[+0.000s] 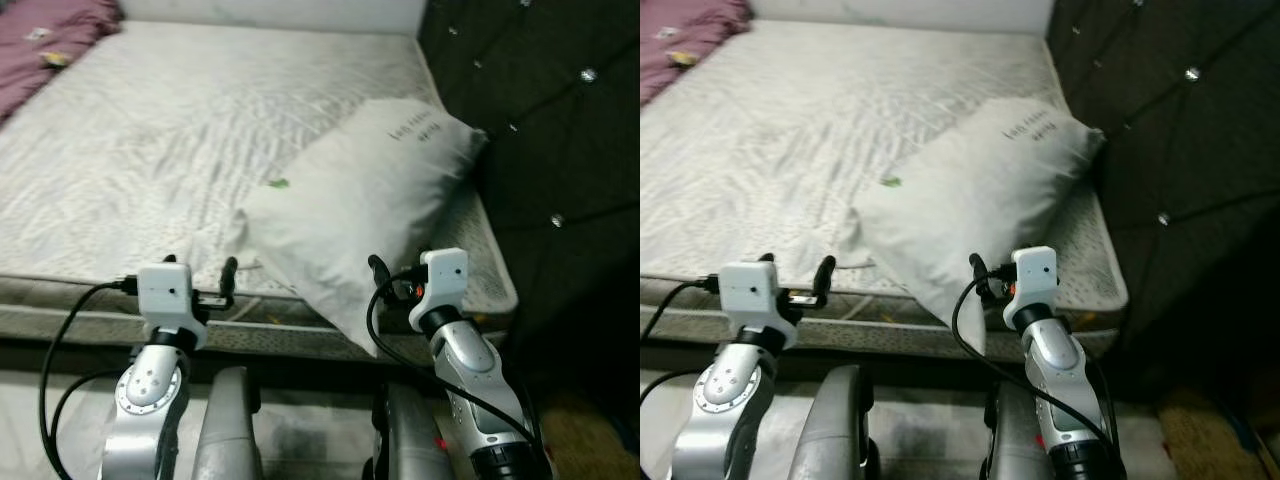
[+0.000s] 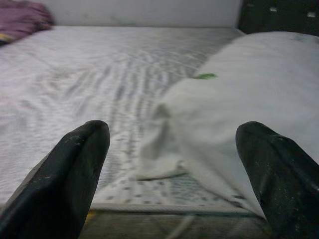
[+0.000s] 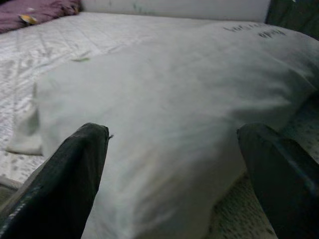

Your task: Clean up the room

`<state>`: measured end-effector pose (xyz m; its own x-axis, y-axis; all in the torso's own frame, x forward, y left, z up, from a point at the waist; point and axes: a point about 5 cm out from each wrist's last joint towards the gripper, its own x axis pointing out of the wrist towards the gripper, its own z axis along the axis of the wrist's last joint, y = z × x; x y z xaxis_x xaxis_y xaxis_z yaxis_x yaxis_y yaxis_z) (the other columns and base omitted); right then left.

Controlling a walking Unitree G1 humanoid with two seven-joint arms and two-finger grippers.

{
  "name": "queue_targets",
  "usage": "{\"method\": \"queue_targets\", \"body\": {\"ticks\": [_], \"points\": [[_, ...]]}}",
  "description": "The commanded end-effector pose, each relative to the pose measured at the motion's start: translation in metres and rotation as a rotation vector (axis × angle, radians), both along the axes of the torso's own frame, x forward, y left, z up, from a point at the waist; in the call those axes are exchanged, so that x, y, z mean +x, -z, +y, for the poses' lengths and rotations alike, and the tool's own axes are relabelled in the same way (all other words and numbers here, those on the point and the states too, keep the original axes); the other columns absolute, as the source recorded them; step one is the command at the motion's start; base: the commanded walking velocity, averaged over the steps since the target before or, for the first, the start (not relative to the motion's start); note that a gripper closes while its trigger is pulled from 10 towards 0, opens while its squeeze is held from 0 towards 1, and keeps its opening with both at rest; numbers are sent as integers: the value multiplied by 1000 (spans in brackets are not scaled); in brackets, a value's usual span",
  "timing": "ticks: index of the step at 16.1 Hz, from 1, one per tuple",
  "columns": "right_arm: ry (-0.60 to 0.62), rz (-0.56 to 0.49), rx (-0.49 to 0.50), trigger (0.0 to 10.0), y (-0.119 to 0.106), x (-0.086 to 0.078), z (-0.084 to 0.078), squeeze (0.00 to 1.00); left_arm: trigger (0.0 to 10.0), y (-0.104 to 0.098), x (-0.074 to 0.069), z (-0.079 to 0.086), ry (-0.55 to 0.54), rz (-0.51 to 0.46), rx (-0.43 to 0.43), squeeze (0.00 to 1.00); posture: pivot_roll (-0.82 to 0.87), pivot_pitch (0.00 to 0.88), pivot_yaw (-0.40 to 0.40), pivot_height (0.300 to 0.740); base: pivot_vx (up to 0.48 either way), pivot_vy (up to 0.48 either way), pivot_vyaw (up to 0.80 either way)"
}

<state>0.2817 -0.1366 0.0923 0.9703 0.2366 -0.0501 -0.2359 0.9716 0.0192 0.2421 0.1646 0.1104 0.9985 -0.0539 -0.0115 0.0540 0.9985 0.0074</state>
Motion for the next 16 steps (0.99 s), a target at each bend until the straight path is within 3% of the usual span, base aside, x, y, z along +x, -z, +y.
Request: {"method": "queue_targets", "body": {"ticks": [1, 5, 10, 16], "points": [[-3, -8, -8, 10000, -5, 3, -2, 0, 10000, -6, 1, 0, -4, -23, 0, 0, 36, 104, -10, 583, 0, 0, 0], [-6, -11, -6, 10000, -6, 4, -2, 0, 10000, -6, 1, 2, 2, -27, 2, 0, 31, 112, -11, 548, 133, 0, 0], [-16, -9, -9, 10000, -7, 6, -2, 0, 10000, -7, 3, 0, -3, -17, 7, 0, 27, 127, -7, 548, 0, 0, 0], [-182, 129, -64, 10000, 3, 10, 2, 0, 10000, -6, -2, 3, -18, 8, 6, 0, 30, 153, -11, 528, 0, 0, 0]]}}
